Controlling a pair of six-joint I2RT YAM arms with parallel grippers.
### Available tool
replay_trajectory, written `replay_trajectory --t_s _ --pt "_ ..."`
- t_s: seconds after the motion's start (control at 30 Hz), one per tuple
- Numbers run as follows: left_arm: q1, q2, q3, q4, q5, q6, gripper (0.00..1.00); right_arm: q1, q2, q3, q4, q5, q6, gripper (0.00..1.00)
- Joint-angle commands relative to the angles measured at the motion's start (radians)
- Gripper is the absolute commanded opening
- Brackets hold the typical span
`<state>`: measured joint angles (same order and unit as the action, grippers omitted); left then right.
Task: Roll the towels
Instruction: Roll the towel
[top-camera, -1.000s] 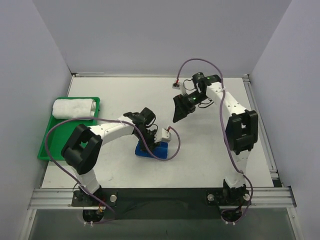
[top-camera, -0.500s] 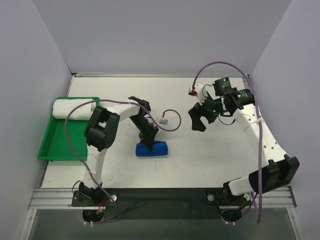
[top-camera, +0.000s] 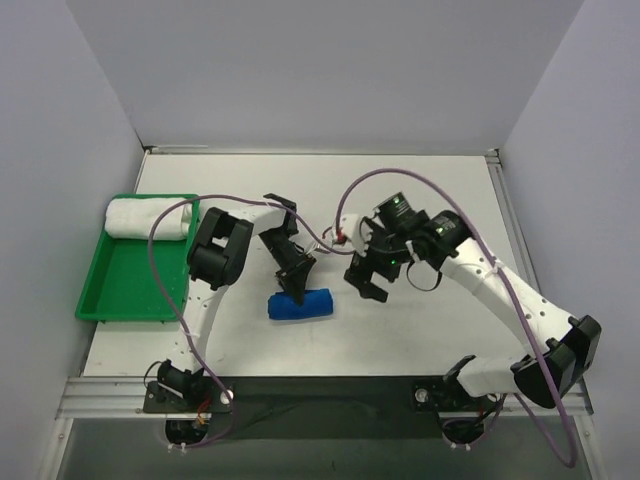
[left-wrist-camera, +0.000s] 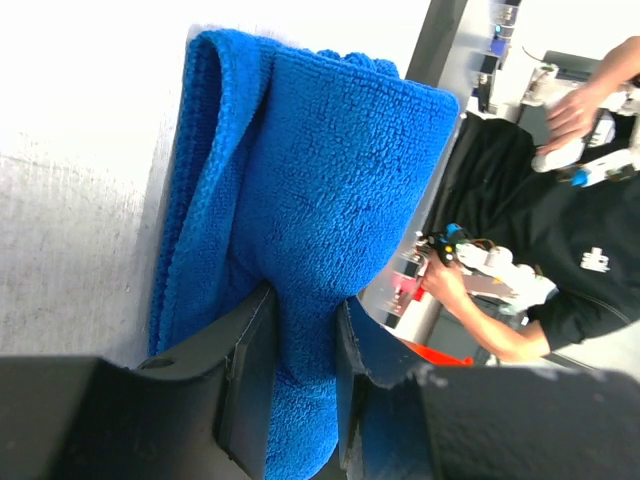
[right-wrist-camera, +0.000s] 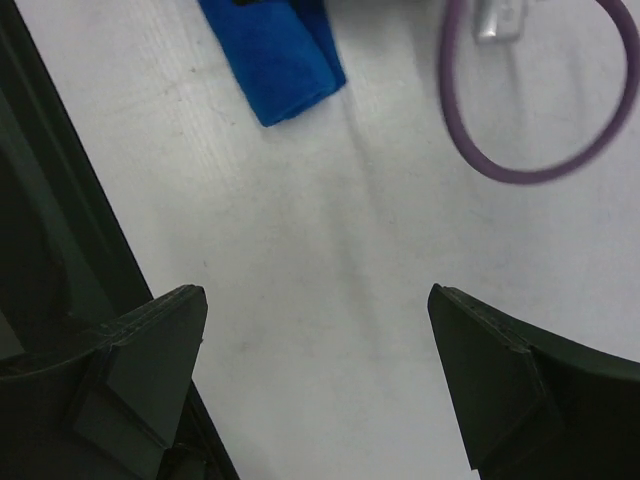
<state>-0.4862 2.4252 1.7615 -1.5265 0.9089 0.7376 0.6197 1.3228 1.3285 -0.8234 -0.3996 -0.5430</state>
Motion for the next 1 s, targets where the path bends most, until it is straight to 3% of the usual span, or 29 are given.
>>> replay_trajectory --t_s 0.0,0.17,0.3,0.67,0.77,0.97 --pt "0.003 0.094 -0.008 0.124 -0.266 0.111 0.2 0.132 0.007 -0.055 0.118 0.108 -0.02 1.0" --pt "0.005 0.12 0.015 0.115 -0.248 0.114 0.2 0.32 0.117 -0.136 0.344 0.206 -0.055 0.96" --pt "0.003 0.124 0.015 0.12 -0.248 0.114 0.21 0.388 0.216 -0.184 0.492 0.235 -0.102 0.9" --pt "0.012 0.127 0.013 0.127 -0.234 0.118 0.27 0.417 0.388 -0.249 0.664 0.173 -0.179 0.81" --pt "0.017 0.126 0.012 0.127 -0.228 0.117 0.29 0.416 0.43 -0.259 0.659 0.137 -0.178 0.7" --pt "0.044 0.091 -0.007 0.124 -0.191 0.12 0.38 0.396 0.526 -0.22 0.561 0.048 -0.164 0.27"
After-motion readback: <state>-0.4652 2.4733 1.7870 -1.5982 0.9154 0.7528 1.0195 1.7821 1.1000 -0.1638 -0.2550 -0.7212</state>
